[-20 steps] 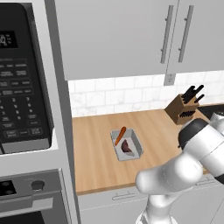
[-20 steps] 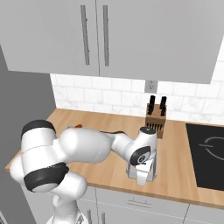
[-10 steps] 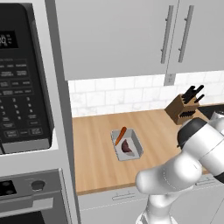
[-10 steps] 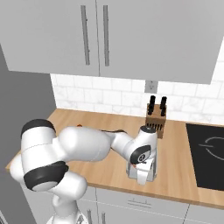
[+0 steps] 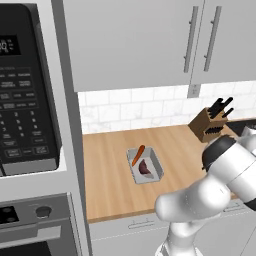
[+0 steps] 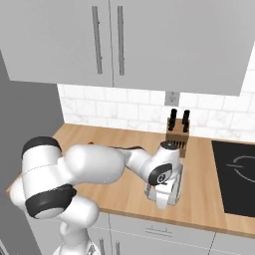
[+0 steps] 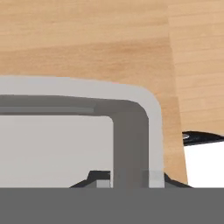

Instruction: Take the meat container that has the shrimp and place it on the second highest rack of the freezer. Then take the vegetable container that has the potato and carrot and place it on the highest rack of the freezer.

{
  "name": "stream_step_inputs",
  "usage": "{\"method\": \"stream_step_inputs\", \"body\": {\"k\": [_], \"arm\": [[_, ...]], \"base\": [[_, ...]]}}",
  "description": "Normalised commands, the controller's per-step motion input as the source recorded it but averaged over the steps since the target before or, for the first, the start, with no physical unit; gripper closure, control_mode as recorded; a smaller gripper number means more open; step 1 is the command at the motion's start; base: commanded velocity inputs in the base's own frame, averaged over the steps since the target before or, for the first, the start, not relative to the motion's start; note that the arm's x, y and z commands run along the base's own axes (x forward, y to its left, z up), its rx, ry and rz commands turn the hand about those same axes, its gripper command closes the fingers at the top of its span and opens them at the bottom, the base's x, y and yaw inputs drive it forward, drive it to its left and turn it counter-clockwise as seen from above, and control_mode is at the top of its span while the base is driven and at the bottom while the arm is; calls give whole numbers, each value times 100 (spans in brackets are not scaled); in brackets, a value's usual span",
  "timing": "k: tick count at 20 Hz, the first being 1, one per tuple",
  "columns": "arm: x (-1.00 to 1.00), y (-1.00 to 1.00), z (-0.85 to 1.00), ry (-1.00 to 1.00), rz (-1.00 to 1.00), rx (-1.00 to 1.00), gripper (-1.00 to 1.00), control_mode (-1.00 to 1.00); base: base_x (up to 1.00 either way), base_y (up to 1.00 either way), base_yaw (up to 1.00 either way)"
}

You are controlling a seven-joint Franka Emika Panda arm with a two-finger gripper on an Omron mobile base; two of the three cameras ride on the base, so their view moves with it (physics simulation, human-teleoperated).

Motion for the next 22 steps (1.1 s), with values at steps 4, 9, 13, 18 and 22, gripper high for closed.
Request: {"method": "stream_step_inputs", "body": {"k": [4,9,13,18,22], "arm": [[-8,0,44,0,-4,0,100,-100],[-12,0,63,0,-5,0,100,-100],[-1,13,70,-2,-4,0,100,-100],[0,32,57,0,-1,1,100,-100],[-10,71,51,0,0,0,100,-100]], "base": [[0,0,0],[0,0,0],[0,0,0],[0,0,0],[0,0,0]]}}
